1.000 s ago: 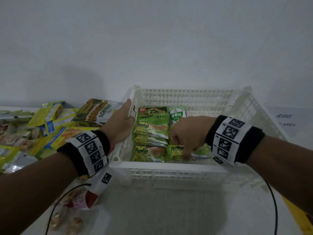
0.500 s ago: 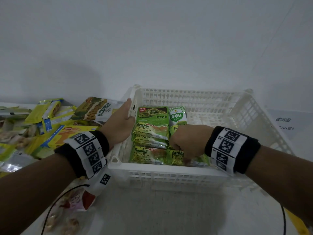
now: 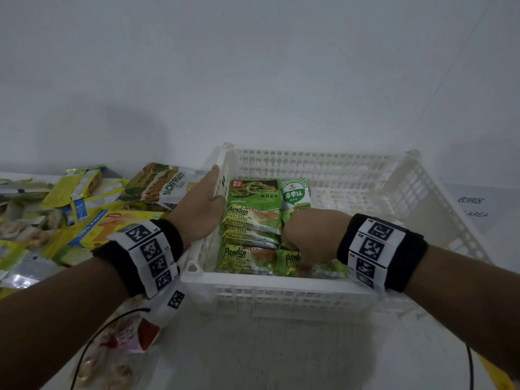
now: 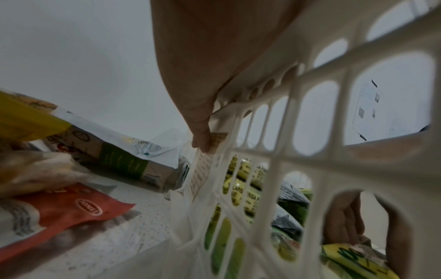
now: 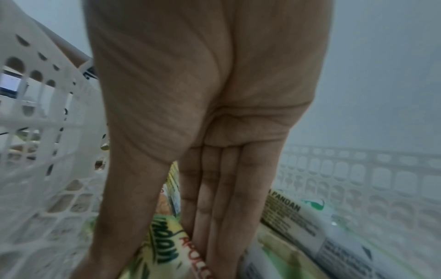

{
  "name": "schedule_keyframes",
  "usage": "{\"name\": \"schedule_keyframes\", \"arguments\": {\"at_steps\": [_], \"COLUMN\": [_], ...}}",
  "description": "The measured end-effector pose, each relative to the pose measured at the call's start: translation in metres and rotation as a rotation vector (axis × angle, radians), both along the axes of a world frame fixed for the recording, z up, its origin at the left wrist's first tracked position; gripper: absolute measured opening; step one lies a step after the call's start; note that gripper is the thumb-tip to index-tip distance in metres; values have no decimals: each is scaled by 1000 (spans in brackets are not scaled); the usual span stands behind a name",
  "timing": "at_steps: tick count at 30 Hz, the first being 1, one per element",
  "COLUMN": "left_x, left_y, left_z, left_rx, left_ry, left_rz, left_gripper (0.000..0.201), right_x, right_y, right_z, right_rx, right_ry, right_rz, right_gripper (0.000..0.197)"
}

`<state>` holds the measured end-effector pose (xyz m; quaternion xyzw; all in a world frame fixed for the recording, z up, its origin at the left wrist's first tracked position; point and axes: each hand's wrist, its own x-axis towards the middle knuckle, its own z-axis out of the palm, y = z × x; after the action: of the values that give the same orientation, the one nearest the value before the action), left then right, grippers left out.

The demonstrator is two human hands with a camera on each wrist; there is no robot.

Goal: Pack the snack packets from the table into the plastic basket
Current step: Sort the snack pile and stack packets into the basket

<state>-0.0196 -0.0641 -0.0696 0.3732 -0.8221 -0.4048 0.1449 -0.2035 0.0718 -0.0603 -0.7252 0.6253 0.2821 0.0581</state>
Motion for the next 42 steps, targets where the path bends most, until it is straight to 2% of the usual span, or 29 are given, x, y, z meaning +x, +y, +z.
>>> {"name": "schedule_keyframes", "arguments": {"at_steps": [3,8,11,19,22,25,29,34,39,42], "left_x": [0,-1,-2,-1,6,26,66,118,176,214], "left_y": [0,0,0,-1,-3,-7,-9,-12,-28,-44], "left_z": [0,0,0,4,13,28,51,61,58,53], "left_rx": [6,10,15,-50,-151,-246,-476,-652,-678,-695], "left_ry": [-2,1,0,-53,-85,-83,-262,-441,-510,-509], "left_rz": [3,7,10,-13,1,19,-25,-53,-100,-145], "left_gripper": [67,67,67,72,75,71,71,72,72,63], "right_x": [1,-1,-4,-8,-8,1,30,82,142,184], "right_y": [1,-3,-8,-27,-32,-38,-47,-63,-75,-86], "right_z": [4,21,29,50,60,69,81,93,107,110], "right_rx": [-2,-99,-185,-436,-582,-676,-703,-669,-640,-652], "right_ry": [-9,-175,-265,-265,-261,-277,-300,-280,-247,-220], "right_rz": [-33,-69,-85,-77,-70,-60,-55,-20,-26,-52], "right_gripper": [37,48,44,40,37,43,49,50,50,48]}}
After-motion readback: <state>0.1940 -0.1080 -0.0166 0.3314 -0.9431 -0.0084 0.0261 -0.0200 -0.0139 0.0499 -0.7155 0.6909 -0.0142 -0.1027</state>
